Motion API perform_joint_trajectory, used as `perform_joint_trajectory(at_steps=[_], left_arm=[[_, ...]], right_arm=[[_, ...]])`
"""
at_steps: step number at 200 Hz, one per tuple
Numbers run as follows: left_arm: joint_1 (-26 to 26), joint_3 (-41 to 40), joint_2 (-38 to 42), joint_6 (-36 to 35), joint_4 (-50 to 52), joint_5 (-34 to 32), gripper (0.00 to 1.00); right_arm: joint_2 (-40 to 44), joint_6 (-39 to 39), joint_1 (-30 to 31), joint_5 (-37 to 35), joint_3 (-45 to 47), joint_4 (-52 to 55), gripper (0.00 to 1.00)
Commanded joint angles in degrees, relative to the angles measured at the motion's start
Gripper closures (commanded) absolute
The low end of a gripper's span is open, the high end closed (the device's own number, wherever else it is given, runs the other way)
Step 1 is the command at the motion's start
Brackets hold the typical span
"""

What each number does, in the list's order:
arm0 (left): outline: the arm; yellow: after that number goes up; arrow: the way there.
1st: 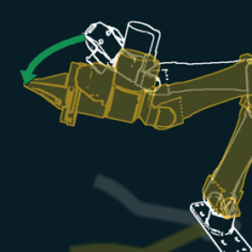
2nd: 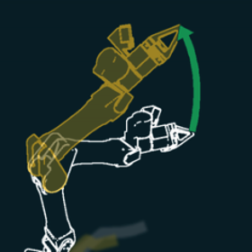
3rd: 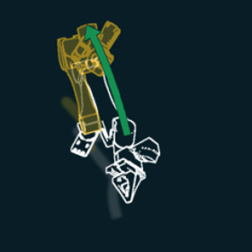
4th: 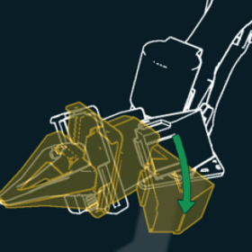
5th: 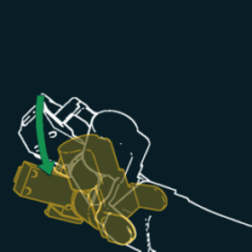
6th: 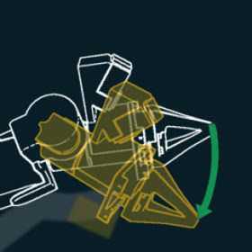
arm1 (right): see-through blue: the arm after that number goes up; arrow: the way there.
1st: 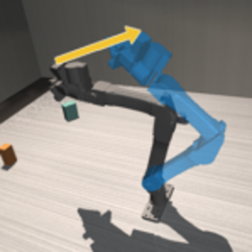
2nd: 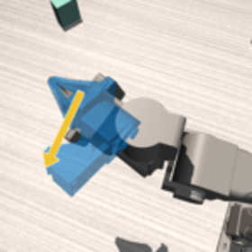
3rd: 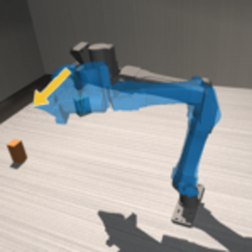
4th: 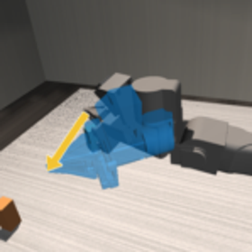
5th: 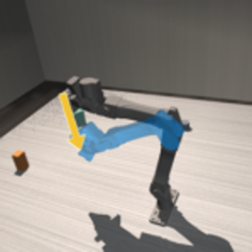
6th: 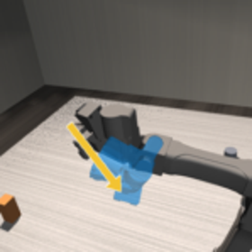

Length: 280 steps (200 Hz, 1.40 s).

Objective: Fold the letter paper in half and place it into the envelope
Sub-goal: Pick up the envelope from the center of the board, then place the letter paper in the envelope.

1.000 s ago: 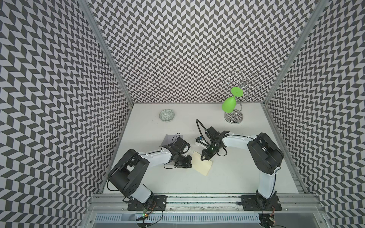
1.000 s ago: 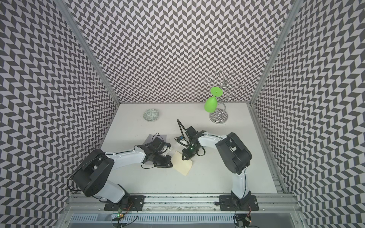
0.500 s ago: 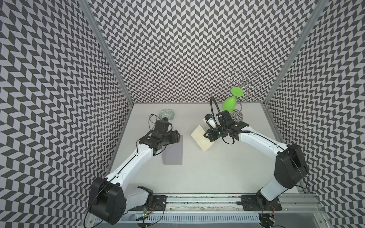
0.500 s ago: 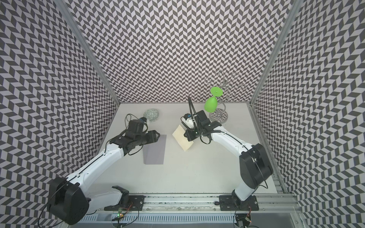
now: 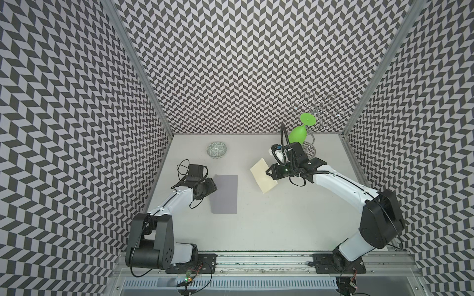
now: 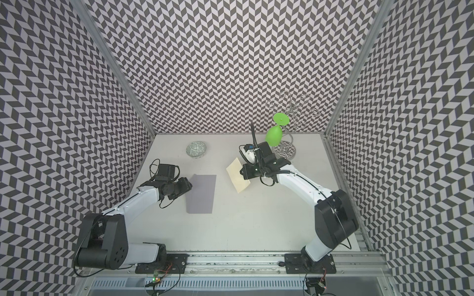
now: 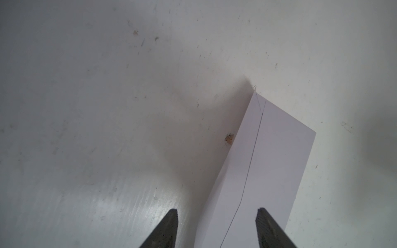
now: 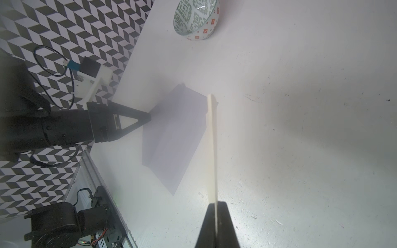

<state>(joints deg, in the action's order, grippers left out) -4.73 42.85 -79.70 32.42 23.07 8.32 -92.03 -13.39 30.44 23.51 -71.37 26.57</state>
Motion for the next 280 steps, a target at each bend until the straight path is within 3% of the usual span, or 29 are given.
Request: perform_joint_trajectory(at_steps=[1,18,30,51,61,91,119,145,166,188,210,232,280], left_arm=[[0.18,1.66,-1.99,-2.11,-2.14,0.98,0.4],[0.15,1.68,-4.42,-3.32,-2.66,1.49,0.44],[0.12,2.41,-5.95,-4.35,-2.36,2.03,0.52],[-0.18,4.83,-6.81,-6.36,-1.56,2.56,0.89],[-0.27,6.32,-6.87,-7.48,-1.0,2.67,1.0],[-1.26,12.78,-6.95,-11.62,2.74,3.34,1.0],[-5.68,21.06,-5.73,-17.31,7.52,3.24,1.0],[-10.43,28.14,-7.05,-22.2,13.75,6.43,1.0],[-13.69,33.03,-10.42,-25.87,19.62,10.32,1.0],[-17.21,35.43,-12.77,-28.68,22.74,12.49,1.0],[-20.18,38.02,-15.13,-31.11,25.77,15.16,1.0],[-24.39,40.66,-17.13,-33.01,28.37,15.56,1.0],[-30.78,42.65,-19.49,-35.93,30.27,18.7,1.0]], right_arm=[[1.27,-0.67,-0.38,-0.77,1.01,-2.59,1.0],[1.05,0.48,-0.38,-0.67,0.92,-2.28,1.0],[0.93,2.08,-0.38,-1.52,0.48,-1.5,1.0],[1.94,4.46,-0.38,-3.83,0.44,-1.52,1.0],[3.03,5.12,-0.38,-4.47,1.18,-2.71,1.0],[6.82,7.84,-0.29,-3.16,3.8,-6.48,1.0],[9.91,15.24,-0.12,-1.23,6.49,-8.04,1.0],[13.46,26.42,0.93,-2.12,7.92,-6.85,1.0],[16.6,36.11,4.06,-6.96,10.11,-6.08,1.0],[21.15,52.34,8.68,-9.18,14.81,-4.41,1.0],[27.86,66.48,10.08,-6.65,20.04,-5.0,1.0],[31.22,73.43,10.99,-4.75,20.9,-5.1,1.0],[26.9,83.46,15.1,1.62,14.16,2.8,1.0]])
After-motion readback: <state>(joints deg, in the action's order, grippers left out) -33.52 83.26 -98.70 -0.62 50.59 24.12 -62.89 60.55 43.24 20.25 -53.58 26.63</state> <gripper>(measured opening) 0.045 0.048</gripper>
